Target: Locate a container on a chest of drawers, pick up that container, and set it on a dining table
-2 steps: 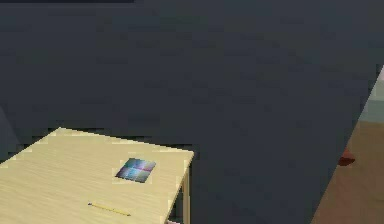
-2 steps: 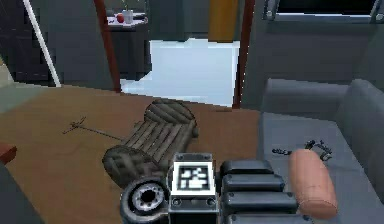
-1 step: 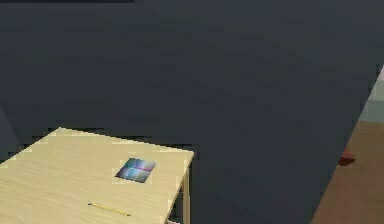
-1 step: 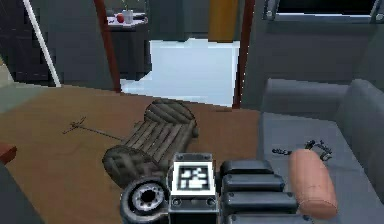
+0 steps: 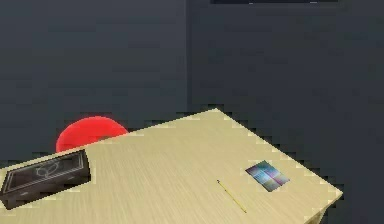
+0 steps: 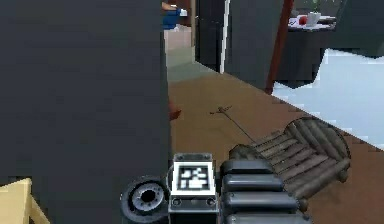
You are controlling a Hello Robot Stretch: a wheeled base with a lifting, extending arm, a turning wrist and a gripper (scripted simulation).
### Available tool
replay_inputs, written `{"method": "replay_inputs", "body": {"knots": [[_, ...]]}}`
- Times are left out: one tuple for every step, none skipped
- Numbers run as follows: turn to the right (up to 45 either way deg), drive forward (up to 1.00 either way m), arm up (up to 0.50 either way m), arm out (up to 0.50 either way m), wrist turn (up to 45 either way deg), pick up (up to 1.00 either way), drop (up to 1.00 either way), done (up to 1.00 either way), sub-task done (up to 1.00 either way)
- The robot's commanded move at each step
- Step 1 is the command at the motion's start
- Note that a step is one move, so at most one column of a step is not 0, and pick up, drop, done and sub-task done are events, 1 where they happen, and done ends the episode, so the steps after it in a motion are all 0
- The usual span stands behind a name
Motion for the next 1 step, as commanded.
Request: {"method": "replay_inputs", "body": {"knots": [[-3.0,0.0,0.0,0.0,0.0,0.0,0.0,0.0,0.0]]}}
